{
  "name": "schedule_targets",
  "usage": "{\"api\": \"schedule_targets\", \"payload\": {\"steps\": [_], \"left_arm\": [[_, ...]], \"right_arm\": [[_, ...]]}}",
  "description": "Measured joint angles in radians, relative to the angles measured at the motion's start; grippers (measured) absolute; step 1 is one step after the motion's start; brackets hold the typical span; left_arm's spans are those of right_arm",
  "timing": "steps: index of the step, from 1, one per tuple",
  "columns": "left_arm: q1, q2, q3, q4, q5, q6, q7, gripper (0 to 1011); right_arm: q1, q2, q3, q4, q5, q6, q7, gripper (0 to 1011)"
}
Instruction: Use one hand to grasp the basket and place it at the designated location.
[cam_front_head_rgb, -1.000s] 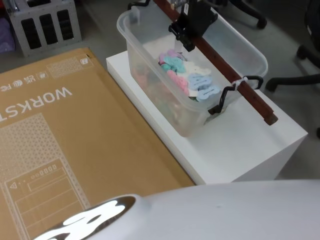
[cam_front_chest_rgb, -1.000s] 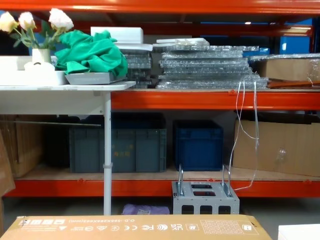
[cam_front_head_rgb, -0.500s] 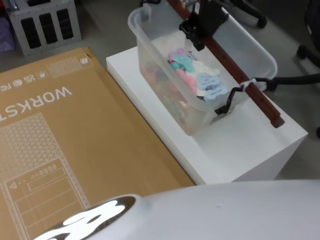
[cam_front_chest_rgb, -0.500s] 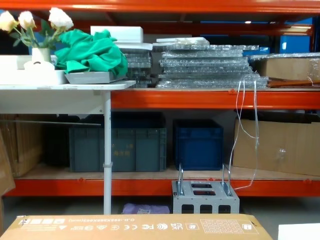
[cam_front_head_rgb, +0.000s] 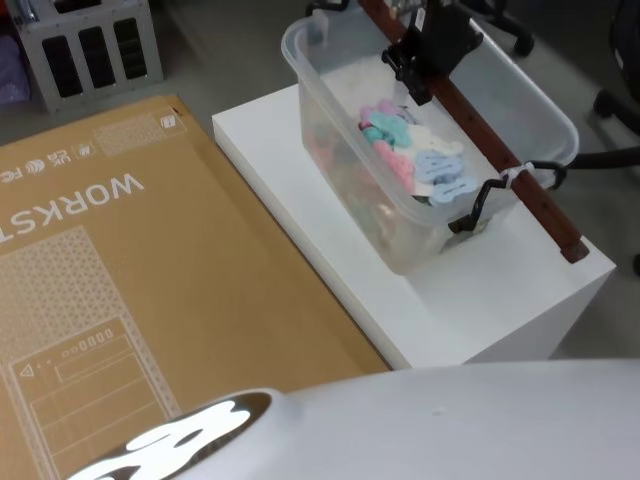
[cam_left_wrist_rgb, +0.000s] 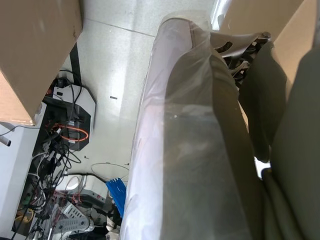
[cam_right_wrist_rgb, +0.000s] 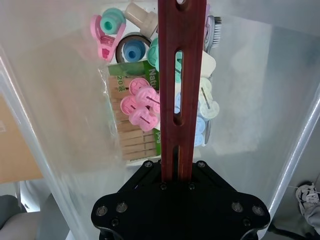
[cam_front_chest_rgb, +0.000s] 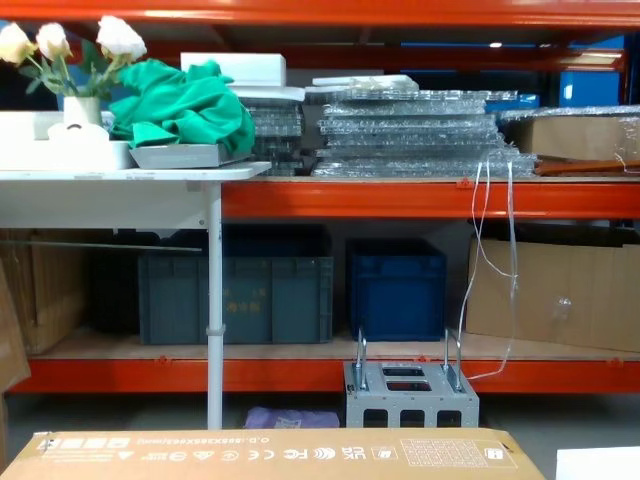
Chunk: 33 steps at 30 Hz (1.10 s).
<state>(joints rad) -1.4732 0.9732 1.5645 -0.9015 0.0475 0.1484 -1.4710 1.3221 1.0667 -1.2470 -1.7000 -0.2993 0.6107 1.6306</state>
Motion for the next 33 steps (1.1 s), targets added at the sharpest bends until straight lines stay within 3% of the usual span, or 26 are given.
{"api": "schedule_targets", "payload": {"steps": [13,24,33], "left_arm": [[0.0,0.0,0.0,0.0,0.0,0.0,0.0,0],[0.0,0.0,0.0,0.0,0.0,0.0,0.0,0],[0.0,0.0,0.0,0.0,0.0,0.0,0.0,0]], "right_arm": [[-0.032,0.015,0.022,-0.019,-0.012,0.014,0.0,0],[-0.024,-0.009,0.018,0.003,-0.068,-0.009,0.05,0],[-0.029,-0.024,0.021,0.017,-0.088,-0.021,0.066,0]]}}
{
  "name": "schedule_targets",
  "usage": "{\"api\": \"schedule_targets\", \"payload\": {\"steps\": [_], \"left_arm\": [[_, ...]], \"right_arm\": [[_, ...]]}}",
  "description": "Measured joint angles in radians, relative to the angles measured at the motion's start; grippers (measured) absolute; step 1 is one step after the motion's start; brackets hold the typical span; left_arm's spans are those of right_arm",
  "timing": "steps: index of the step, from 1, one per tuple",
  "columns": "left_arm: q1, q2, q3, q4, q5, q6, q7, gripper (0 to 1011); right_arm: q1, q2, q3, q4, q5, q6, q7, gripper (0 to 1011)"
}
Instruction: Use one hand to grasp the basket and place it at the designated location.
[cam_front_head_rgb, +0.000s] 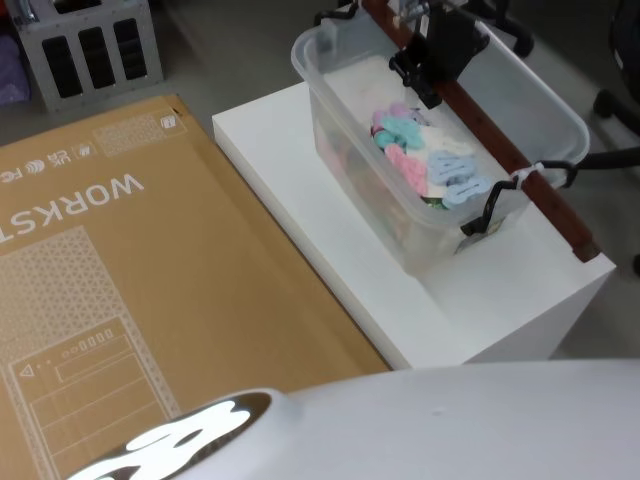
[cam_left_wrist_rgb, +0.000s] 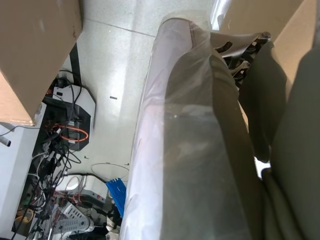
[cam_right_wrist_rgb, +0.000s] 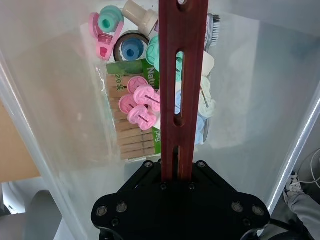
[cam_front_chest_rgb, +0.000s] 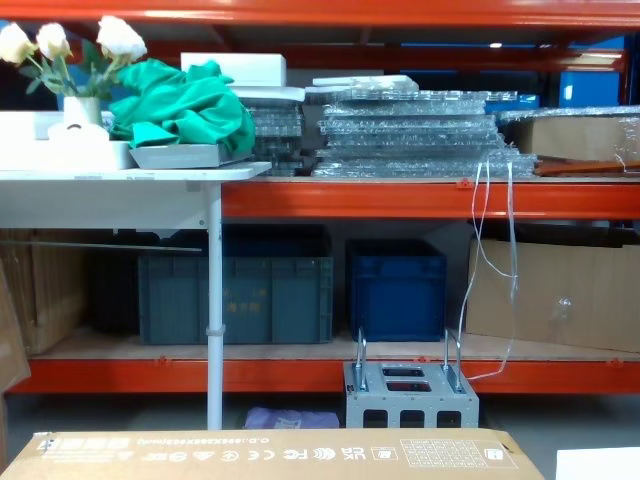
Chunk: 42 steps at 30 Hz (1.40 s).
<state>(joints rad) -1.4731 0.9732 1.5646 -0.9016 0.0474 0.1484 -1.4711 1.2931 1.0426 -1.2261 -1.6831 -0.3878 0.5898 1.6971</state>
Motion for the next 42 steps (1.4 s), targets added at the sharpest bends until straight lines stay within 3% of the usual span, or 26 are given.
{"api": "schedule_targets", "payload": {"steps": [19,42], "left_arm": [[0.0,0.0,0.0,0.0,0.0,0.0,0.0,0],[0.0,0.0,0.0,0.0,0.0,0.0,0.0,0]], "right_arm": [[-0.069,-0.018,0.034,-0.003,0.004,0.013,-0.02,0],[-0.104,0.01,0.058,-0.039,-0.042,0.068,0.002,0]]}}
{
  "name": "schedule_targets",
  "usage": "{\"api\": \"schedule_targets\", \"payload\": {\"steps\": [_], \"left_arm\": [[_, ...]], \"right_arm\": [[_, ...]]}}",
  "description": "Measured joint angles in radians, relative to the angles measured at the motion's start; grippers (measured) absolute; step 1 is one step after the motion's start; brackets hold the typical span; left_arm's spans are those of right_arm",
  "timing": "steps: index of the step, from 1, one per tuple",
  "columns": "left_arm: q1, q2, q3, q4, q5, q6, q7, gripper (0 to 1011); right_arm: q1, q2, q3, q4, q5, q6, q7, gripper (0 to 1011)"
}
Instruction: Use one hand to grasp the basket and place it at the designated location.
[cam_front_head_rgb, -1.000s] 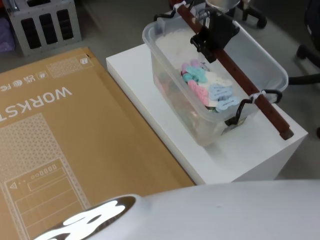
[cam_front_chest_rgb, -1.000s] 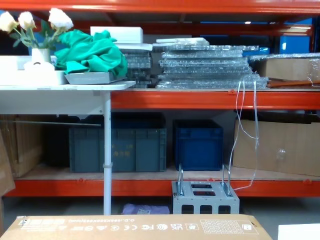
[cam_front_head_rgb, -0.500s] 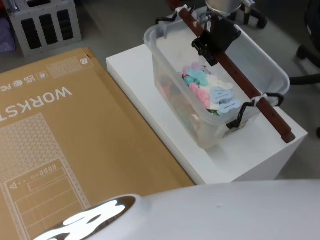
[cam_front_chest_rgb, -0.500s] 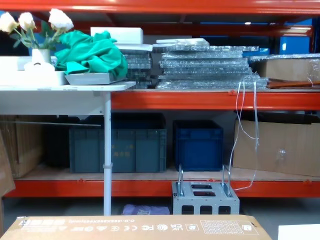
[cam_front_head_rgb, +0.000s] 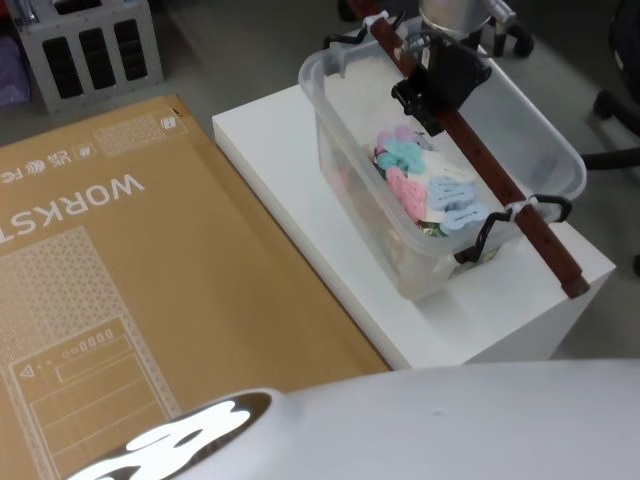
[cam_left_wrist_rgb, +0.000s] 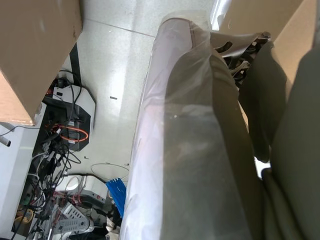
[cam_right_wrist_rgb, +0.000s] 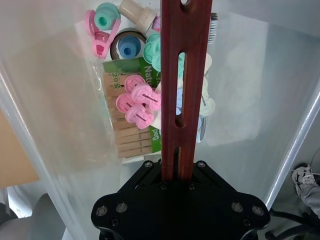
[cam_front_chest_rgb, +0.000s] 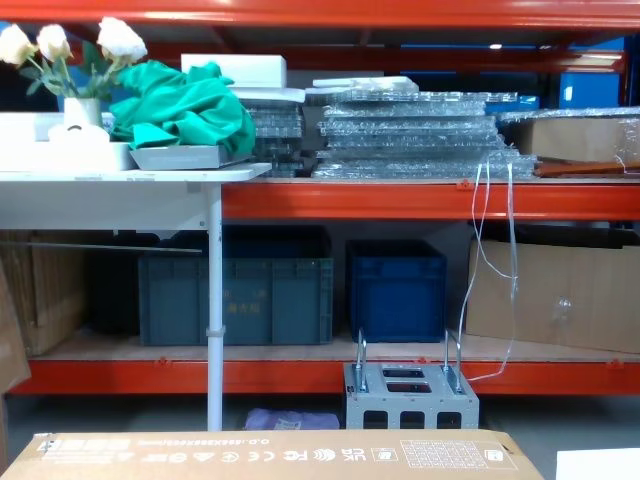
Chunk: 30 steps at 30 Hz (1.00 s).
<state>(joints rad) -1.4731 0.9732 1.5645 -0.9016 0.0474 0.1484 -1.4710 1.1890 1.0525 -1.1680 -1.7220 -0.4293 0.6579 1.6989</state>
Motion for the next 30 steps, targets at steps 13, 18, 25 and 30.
{"api": "schedule_targets", "payload": {"steps": [13,18,25,30], "left_arm": [[0.0,0.0,0.0,0.0,0.0,0.0,0.0,0],[0.0,0.0,0.0,0.0,0.0,0.0,0.0,0],[0.0,0.0,0.0,0.0,0.0,0.0,0.0,0],[0.0,0.0,0.0,0.0,0.0,0.0,0.0,0]], "right_arm": [[-0.03,0.055,0.029,-0.039,-0.012,0.027,0.01,1],[-0.036,0.065,0.038,-0.039,-0.015,0.008,0.016,0],[-0.038,0.06,0.049,-0.023,-0.024,-0.029,0.026,0],[-0.032,0.054,0.054,-0.002,-0.039,-0.066,0.039,0]]}}
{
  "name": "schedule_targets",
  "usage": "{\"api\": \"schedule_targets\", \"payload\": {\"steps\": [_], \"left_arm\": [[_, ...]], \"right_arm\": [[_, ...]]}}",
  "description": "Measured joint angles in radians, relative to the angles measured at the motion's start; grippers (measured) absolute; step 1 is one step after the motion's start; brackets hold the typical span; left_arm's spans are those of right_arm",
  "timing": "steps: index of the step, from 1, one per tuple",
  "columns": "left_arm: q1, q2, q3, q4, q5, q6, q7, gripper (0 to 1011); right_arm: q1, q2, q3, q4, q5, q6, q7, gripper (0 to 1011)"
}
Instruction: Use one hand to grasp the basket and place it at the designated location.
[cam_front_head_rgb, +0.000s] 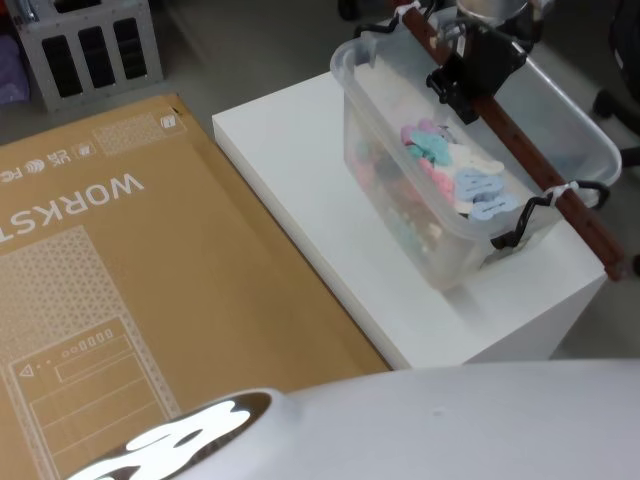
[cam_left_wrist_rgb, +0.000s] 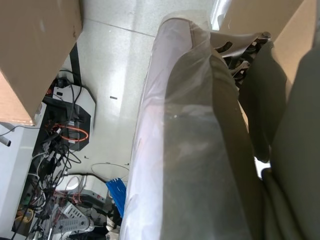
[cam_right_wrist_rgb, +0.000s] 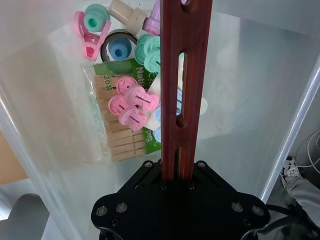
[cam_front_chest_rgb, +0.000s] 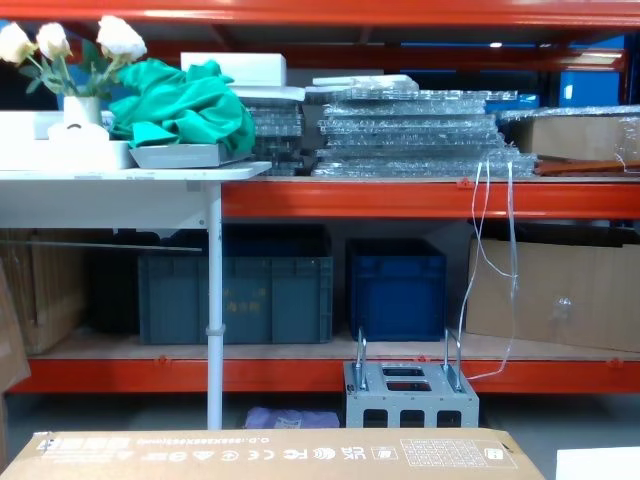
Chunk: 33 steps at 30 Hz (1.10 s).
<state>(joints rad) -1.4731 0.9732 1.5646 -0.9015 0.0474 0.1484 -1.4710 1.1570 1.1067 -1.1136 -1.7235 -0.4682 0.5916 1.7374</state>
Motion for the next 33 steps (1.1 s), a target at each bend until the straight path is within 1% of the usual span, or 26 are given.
{"api": "schedule_targets", "payload": {"steps": [11,18,19,24,30,33], "left_arm": [[0.0,0.0,0.0,0.0,0.0,0.0,0.0,0],[0.0,0.0,0.0,0.0,0.0,0.0,0.0,0],[0.0,0.0,0.0,0.0,0.0,0.0,0.0,0],[0.0,0.0,0.0,0.0,0.0,0.0,0.0,0],[0.0,0.0,0.0,0.0,0.0,0.0,0.0,0],[0.0,0.0,0.0,0.0,0.0,0.0,0.0,0]], "right_arm": [[0.002,0.0,0.016,0.049,-0.021,-0.068,0.014,0],[0.001,-0.002,0.026,0.073,-0.033,-0.093,0.021,0],[-0.003,-0.004,0.033,0.081,-0.037,-0.101,0.022,0],[-0.01,-0.012,0.04,0.097,-0.042,-0.113,0.023,0],[-0.02,-0.038,0.042,0.139,-0.047,-0.137,0.02,0],[-0.023,-0.044,0.043,0.15,-0.047,-0.142,0.017,0]]}}
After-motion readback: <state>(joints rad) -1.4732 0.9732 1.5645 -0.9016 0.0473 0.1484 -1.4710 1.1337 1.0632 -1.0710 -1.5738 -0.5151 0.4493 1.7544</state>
